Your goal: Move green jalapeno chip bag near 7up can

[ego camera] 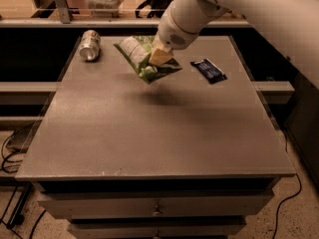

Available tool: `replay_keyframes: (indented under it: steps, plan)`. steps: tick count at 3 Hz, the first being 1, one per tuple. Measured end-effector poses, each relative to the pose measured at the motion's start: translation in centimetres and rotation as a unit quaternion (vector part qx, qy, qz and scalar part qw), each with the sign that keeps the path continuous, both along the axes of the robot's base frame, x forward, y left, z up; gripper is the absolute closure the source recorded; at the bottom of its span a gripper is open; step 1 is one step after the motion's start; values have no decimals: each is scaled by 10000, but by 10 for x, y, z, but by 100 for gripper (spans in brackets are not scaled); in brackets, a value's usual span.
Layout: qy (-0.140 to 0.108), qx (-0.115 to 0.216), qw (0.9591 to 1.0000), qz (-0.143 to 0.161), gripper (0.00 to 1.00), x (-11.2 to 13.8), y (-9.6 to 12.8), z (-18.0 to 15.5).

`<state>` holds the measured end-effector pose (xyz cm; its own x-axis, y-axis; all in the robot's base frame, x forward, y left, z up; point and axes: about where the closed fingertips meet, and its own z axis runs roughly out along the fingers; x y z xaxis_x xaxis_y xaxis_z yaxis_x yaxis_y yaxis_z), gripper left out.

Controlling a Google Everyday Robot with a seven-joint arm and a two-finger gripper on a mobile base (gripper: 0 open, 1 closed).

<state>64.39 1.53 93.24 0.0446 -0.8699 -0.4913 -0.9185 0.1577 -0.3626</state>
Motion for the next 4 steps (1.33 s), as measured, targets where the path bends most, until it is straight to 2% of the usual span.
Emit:
replay_keyframes:
  steps: [1,2,3,4]
  plan:
    - [-81,329,9994,-71,82,36,18,-14]
    - [-97,605,9981,-54,59,68,41,-23]
    - [-89,789,9968,0,35,94,64,-29]
    - [-134,874,9961,-22,12,115,73,-29]
